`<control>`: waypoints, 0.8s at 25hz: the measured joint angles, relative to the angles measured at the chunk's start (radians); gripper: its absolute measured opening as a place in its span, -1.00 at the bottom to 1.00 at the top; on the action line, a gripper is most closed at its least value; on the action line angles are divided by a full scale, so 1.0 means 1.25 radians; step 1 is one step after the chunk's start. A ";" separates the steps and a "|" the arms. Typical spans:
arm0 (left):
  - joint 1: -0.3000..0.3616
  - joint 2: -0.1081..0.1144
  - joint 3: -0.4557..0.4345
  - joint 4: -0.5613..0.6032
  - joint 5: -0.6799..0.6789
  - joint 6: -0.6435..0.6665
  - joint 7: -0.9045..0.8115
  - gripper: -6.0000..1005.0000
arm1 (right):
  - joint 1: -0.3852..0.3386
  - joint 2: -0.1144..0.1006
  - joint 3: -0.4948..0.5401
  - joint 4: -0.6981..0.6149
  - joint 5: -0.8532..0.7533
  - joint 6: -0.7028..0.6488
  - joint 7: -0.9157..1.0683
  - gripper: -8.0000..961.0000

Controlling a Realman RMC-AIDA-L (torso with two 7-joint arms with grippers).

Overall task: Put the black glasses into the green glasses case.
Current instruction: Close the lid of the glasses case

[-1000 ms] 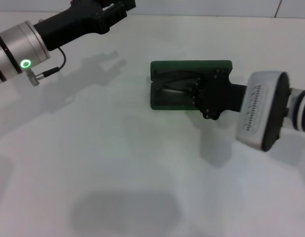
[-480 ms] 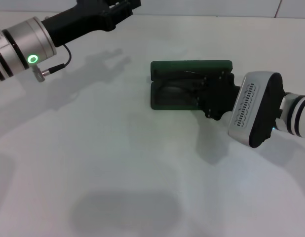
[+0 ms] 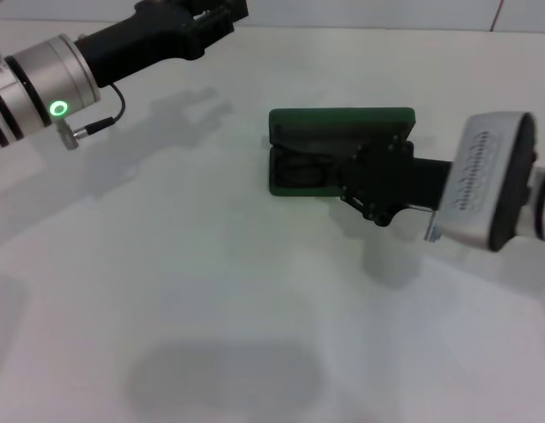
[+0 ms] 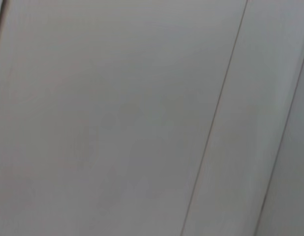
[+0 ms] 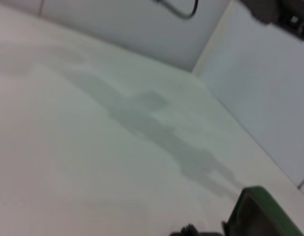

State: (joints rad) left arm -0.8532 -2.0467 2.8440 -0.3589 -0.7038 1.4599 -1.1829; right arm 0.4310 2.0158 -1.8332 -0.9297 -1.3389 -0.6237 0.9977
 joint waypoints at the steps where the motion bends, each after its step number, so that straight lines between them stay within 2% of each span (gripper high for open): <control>1: -0.001 0.000 0.000 0.000 0.006 -0.001 -0.003 -0.18 | -0.001 0.000 0.026 0.006 0.000 -0.040 0.001 -0.49; 4: -0.022 0.001 0.001 0.000 0.046 -0.037 -0.028 -0.18 | -0.003 0.000 0.132 0.036 0.003 -0.177 0.003 -0.49; 5: -0.048 -0.001 0.001 -0.001 0.086 -0.101 -0.055 -0.18 | -0.003 -0.001 0.201 0.055 0.004 -0.246 0.004 -0.49; 6: -0.048 -0.001 0.001 -0.001 0.086 -0.101 -0.055 -0.18 | -0.002 0.000 0.245 0.070 0.004 -0.284 0.007 -0.48; 8: -0.077 -0.003 0.001 -0.001 0.125 -0.175 -0.084 -0.18 | 0.003 0.000 0.353 0.103 0.004 -0.357 0.021 -0.47; 11: -0.122 -0.008 0.001 0.000 0.187 -0.274 -0.120 -0.18 | -0.001 0.005 0.467 0.127 0.016 -0.373 0.040 -0.46; 13: -0.155 -0.018 0.001 0.001 0.234 -0.332 -0.138 -0.18 | -0.010 0.008 0.514 0.139 0.066 -0.365 0.040 -0.45; 16: -0.208 -0.033 0.001 0.027 0.326 -0.414 -0.164 -0.18 | -0.019 0.002 0.543 0.167 0.163 -0.365 0.031 -0.44; 20: -0.249 -0.034 0.001 0.113 0.405 -0.494 -0.177 -0.18 | -0.021 0.000 0.582 0.198 0.197 -0.377 0.023 -0.42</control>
State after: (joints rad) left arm -1.1639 -2.0888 2.8456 -0.2177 -0.1975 0.8428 -1.4038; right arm 0.4045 2.0158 -1.1062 -0.6822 -1.0925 -1.0955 1.0266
